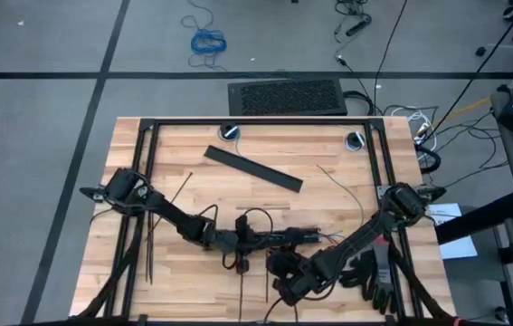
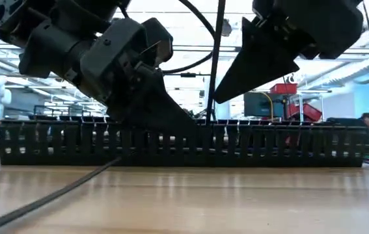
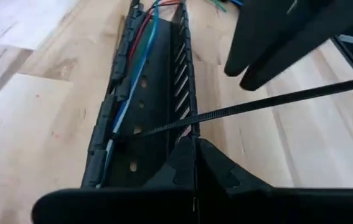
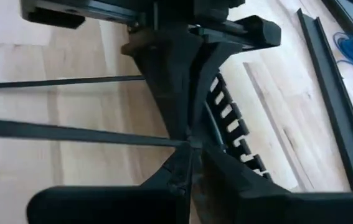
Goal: Ziptie cables
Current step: Put the zip tied cable wire into the black cable duct
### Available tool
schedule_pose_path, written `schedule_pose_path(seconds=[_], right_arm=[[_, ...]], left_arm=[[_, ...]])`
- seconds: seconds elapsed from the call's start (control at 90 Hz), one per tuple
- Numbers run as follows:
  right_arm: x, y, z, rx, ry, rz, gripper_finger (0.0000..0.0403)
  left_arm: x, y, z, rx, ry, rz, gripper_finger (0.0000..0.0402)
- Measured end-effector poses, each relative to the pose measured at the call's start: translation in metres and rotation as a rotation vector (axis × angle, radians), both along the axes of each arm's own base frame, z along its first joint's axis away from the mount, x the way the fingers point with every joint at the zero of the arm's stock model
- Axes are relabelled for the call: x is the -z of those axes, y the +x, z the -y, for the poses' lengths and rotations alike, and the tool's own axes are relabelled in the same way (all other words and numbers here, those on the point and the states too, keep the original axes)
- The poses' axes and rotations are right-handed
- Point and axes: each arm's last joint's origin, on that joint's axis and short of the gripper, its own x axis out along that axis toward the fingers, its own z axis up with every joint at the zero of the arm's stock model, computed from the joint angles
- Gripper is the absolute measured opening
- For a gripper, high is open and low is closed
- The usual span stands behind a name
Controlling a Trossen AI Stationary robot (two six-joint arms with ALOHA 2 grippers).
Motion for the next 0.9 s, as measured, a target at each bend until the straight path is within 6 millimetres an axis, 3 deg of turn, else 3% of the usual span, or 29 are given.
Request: schedule_pose_path(seconds=[0.311,0.456,0.633,0.9], right_arm=[[0.000,0.001,0.000,-0.010,0.021,-0.013,0.0029],[0.000,0.001,0.000,-0.015,0.023,-0.016,0.0029],[0.000,0.001,0.000,-0.014,0.018,-0.014,0.0029],[0.002,0.000,0.008,0.014,-0.007,-0.056,0.0042]], left_arm=[[0.011,-0.002,-0.023,-0.041,-0.099,-0.106,0.0004],[0.026,0.003,-0.030,-0.033,-0.153,-0.134,0.0004],[0.042,0.010,-0.030,0.004,-0.224,-0.070,0.0003],[0.042,0.011,-0.030,0.020,-0.229,-0.055,0.0002]])
